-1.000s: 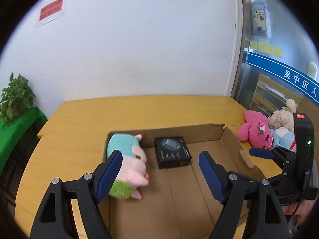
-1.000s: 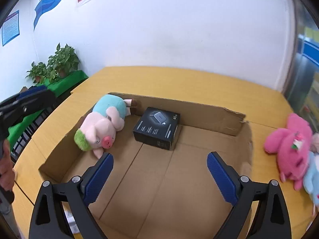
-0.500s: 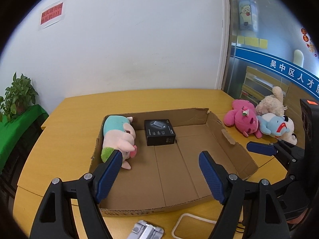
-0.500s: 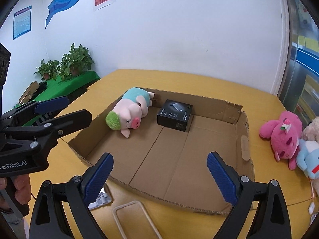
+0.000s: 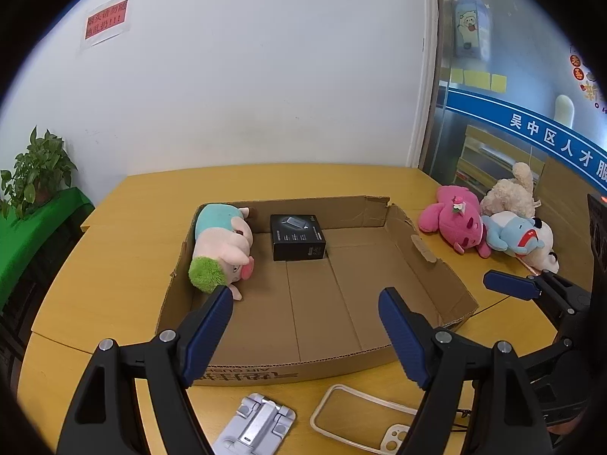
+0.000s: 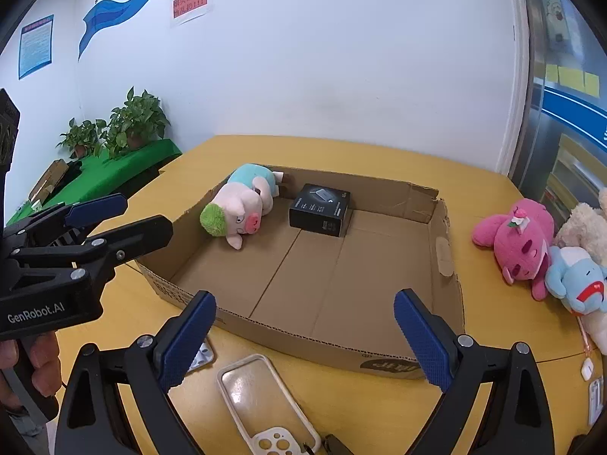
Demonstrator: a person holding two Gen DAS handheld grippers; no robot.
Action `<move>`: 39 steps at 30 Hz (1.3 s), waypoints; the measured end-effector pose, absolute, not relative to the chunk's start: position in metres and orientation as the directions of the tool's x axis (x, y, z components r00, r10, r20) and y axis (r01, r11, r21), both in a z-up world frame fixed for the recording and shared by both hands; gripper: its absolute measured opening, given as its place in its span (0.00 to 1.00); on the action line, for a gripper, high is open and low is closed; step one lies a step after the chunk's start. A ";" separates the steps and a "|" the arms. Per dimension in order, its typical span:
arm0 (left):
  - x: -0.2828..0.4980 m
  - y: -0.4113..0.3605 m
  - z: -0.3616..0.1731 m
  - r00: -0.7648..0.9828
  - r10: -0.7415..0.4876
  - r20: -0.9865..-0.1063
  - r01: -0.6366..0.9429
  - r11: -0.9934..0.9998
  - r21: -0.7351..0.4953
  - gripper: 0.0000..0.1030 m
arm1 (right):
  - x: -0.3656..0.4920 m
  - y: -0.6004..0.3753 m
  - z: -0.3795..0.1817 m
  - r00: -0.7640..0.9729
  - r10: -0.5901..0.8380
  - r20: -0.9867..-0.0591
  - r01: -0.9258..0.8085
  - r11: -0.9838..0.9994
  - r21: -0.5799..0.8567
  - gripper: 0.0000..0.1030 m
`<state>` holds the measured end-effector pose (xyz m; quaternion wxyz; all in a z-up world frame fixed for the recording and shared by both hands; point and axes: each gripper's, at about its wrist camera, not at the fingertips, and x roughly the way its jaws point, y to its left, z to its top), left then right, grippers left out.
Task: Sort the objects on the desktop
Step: 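Withdraw both grippers from the box and move toward the black sunglasses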
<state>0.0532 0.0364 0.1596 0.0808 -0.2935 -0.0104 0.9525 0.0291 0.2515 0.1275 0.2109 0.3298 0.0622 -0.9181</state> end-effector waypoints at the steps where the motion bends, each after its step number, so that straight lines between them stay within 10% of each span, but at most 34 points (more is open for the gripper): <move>1: 0.053 0.037 0.159 -0.814 0.160 -0.558 -0.148 -0.987 -0.068 0.77 | 0.030 0.253 0.126 -0.692 -0.345 -0.634 0.427 -0.904 0.025 0.93; 20: 0.055 0.039 0.139 -0.803 0.125 -0.583 -0.110 -0.992 -0.061 0.77 | 0.033 0.258 0.104 -0.668 -0.356 -0.654 0.438 -0.898 0.041 0.93; 39: 0.068 0.087 0.037 -0.549 0.337 -0.765 -0.260 -0.939 -0.226 0.77 | 0.099 0.362 0.002 -0.405 -0.385 -0.830 0.434 -0.879 0.196 0.83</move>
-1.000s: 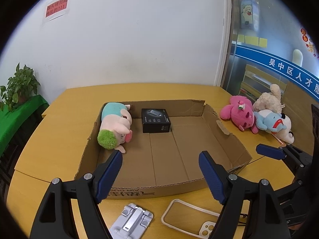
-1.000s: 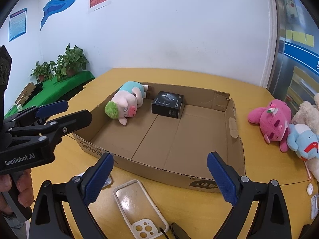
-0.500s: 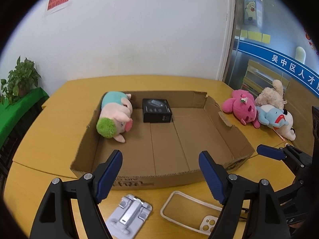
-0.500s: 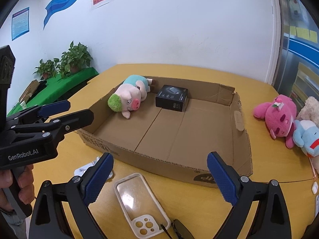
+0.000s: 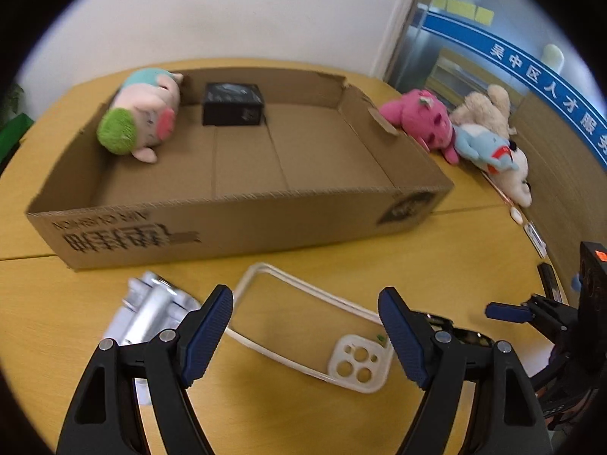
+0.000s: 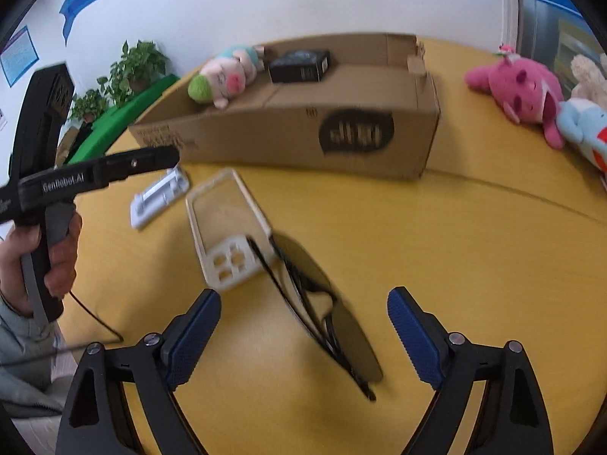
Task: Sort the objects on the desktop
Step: 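Withdraw both grippers from the box and move toward the black sunglasses, then close the right gripper on the sunglasses frame while the left gripper grasps it too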
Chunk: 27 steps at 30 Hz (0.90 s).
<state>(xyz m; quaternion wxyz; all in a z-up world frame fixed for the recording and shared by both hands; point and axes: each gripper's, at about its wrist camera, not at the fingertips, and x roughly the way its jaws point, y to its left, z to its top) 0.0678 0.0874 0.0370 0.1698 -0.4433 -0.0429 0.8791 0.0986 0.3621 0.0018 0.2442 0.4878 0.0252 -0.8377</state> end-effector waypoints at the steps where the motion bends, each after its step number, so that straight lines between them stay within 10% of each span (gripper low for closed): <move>1: 0.069 0.091 0.035 -0.541 0.344 -0.767 -0.267 -0.936 -0.231 0.77 | 0.100 0.362 -0.003 -0.398 -0.376 -0.837 0.438 -0.879 0.187 0.82; 9: 0.076 0.108 0.024 -0.484 0.407 -0.775 -0.312 -0.907 -0.282 0.77 | 0.100 0.355 -0.039 -0.363 -0.262 -0.894 0.457 -0.887 0.074 0.36; 27: 0.050 0.196 -0.007 -0.210 0.588 -0.781 -0.421 -0.776 -0.470 0.75 | 0.112 0.373 -0.042 -0.427 -0.274 -0.861 0.229 -0.955 0.191 0.31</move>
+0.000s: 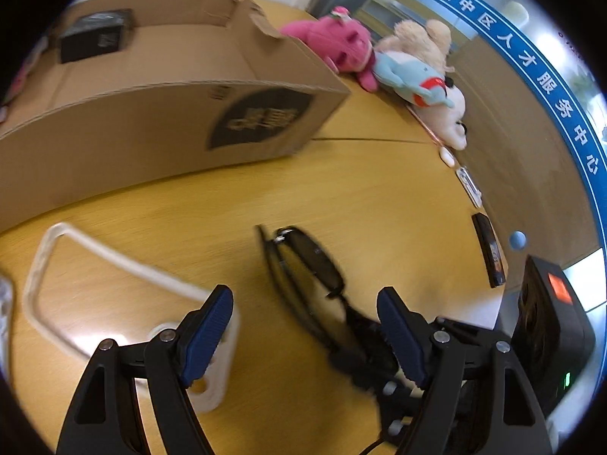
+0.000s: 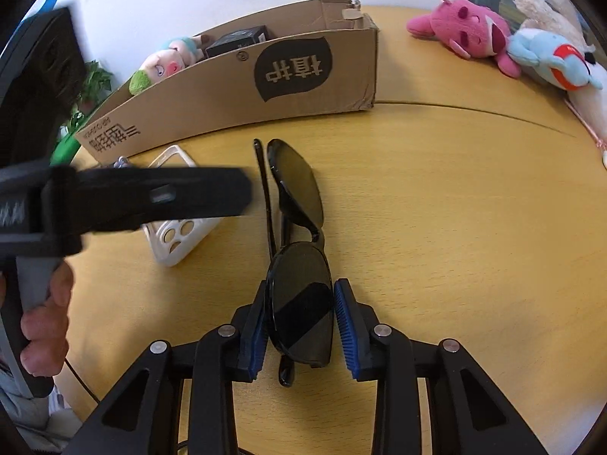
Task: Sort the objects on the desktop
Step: 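Close the right gripper on the sunglasses frame while the left gripper grasps it too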
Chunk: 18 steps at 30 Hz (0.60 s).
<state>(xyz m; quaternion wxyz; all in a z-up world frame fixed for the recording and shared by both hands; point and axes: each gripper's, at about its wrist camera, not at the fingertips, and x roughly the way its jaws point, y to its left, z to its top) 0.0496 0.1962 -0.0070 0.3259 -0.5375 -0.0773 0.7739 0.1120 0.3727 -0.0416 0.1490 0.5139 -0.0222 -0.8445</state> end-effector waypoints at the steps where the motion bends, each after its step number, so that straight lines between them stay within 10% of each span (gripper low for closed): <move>1: 0.047 0.202 -0.010 -0.192 0.589 -0.785 -0.422 -0.772 -0.475 0.75 | 0.113 0.372 -0.042 -0.430 -0.273 -0.861 0.232 -0.955 0.186 0.31; 8: 0.042 0.228 -0.022 -0.121 0.589 -0.799 -0.425 -0.758 -0.494 0.70 | 0.121 0.369 -0.042 -0.455 -0.278 -0.846 0.252 -0.951 0.178 0.28; 18: 0.038 0.226 -0.031 -0.108 0.601 -0.792 -0.394 -0.757 -0.521 0.36 | 0.123 0.363 -0.041 -0.471 -0.279 -0.837 0.267 -0.949 0.166 0.25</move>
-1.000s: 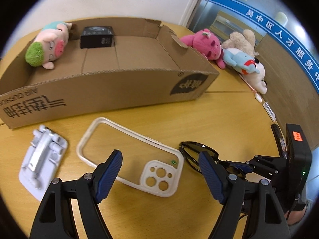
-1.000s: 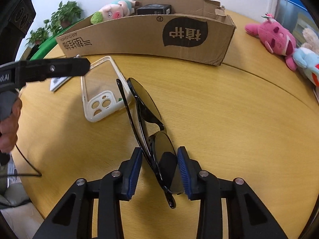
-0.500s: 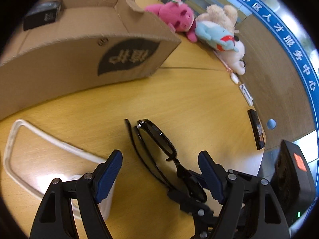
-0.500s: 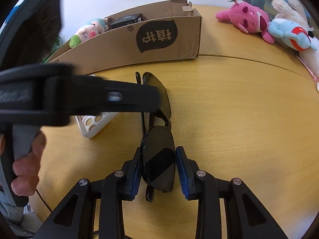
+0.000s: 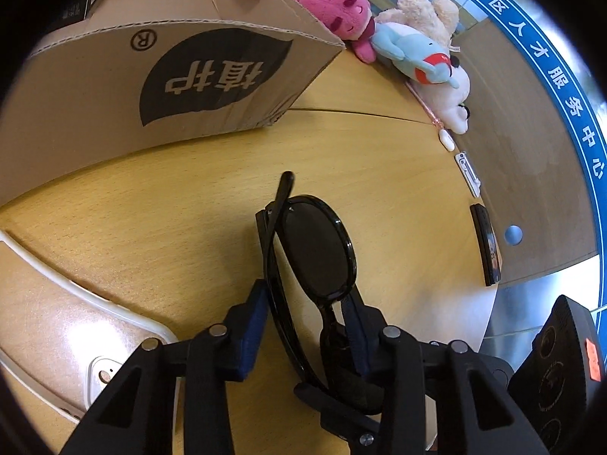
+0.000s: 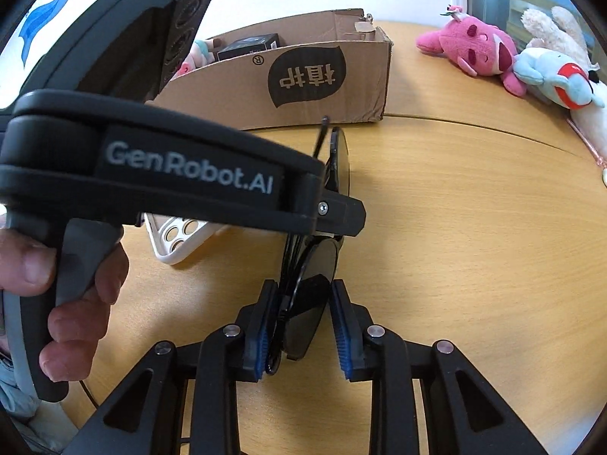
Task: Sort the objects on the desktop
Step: 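Close the right gripper on the sunglasses frame while the left gripper grasps it too, then lift the sunglasses with both grippers and carry them over the cardboard box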
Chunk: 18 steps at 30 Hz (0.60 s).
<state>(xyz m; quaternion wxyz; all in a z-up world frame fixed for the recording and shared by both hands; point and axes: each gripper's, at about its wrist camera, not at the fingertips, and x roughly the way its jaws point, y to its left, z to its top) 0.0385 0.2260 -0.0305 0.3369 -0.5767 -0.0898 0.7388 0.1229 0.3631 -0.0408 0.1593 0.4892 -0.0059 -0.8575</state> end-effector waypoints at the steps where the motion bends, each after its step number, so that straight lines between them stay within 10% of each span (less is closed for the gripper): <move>1: 0.039 0.225 -0.031 -0.110 0.601 -0.791 -0.394 -0.758 -0.521 0.36 | 0.123 0.362 -0.040 -0.470 -0.278 -0.838 0.271 -0.949 0.163 0.25; 18: 0.037 0.204 0.031 -0.265 0.609 -0.747 -0.445 -0.765 -0.466 0.35 | 0.119 0.345 0.010 -0.568 -0.285 -0.772 0.297 -0.946 0.132 0.25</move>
